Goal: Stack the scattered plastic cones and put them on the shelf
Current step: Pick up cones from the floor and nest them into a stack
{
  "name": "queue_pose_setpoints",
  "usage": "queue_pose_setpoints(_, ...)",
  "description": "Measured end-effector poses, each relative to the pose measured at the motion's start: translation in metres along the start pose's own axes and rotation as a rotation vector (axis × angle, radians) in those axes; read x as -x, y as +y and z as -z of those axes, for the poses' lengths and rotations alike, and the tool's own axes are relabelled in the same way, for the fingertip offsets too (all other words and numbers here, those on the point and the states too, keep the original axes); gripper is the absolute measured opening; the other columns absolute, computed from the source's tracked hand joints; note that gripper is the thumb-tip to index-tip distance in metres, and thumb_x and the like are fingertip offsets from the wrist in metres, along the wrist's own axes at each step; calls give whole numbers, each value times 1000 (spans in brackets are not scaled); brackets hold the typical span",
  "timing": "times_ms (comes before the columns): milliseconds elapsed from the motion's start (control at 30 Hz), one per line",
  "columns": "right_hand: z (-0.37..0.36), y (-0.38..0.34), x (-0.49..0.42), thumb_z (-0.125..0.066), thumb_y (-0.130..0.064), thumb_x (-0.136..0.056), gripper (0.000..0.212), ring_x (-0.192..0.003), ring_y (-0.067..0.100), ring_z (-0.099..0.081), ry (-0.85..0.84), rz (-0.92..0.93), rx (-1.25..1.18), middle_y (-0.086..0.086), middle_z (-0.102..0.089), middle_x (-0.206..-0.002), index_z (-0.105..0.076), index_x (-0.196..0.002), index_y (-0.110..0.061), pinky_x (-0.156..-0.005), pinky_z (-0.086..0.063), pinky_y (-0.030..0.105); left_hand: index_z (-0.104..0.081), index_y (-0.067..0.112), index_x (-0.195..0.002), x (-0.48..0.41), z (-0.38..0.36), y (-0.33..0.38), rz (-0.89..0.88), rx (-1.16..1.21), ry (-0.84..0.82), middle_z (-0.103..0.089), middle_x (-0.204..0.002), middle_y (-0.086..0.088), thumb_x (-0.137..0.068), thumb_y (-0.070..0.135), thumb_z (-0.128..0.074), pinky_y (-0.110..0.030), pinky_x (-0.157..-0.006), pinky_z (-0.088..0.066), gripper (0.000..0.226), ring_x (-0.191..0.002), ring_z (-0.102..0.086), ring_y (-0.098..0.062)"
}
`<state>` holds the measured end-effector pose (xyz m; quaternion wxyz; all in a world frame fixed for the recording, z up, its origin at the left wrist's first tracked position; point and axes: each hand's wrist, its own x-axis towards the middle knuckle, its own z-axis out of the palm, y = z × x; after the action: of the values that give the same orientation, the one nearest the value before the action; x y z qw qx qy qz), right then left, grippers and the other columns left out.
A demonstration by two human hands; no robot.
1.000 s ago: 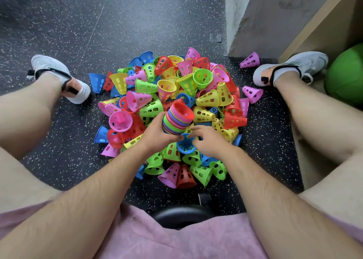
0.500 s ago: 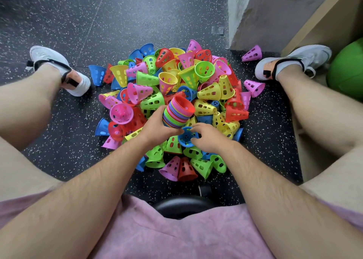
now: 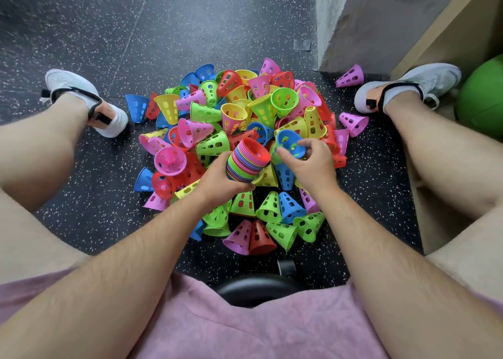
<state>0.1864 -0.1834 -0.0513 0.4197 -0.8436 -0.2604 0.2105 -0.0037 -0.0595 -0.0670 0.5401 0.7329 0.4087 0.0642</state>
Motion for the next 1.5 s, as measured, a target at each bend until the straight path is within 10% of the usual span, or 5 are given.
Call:
queue_pose_setpoints(167, 9, -19, -6, -68, -57, -84, 47, -104, 6, -61, 62, 38, -181, -8, -64, -114, -61, -118, -26, -93, -53, 34, -51, 25, -127, -1, 0, -1, 2, 6, -10, -65, -107, -1, -70, 18, -93, -17, -67, -54, 71, -92, -69, -14)
queue_pose_setpoints(500, -9, -35, 6, -61, -54, -93, 55, -126, 3, -45, -478, 47, 7, -12, -50, -145, -54, -143, -31, -100, -38, 27, -50, 27, -125, -1, 0, 1, -16, 3, 7, -66, -107, 1, -69, 17, -94, -20, -71, -57, 72, -92, -70, -14)
queue_pose_setpoints(1067, -57, 21, -4, -58, -29, -97, 19, -88, 27, -62, -356, -29, 579, 6, -64, -93, -64, -95, -10, -67, -48, 34, -52, 27, -130, -6, 3, -10, -12, 2, 4, -65, -110, 4, -69, 21, -94, -22, -75, -55, 74, -95, -68, -9)
queue_pose_setpoints(1500, -32, 14, -1, -46, -33, -101, 18, -101, 22, -52, -201, 115, 433, 0, -53, -108, -58, -103, -20, -85, -49, 41, -51, 26, -130, -6, 3, -17, 1, -38, 1, -64, -110, 3, -69, 26, -94, -20, -73, -53, 75, -95, -67, -10)
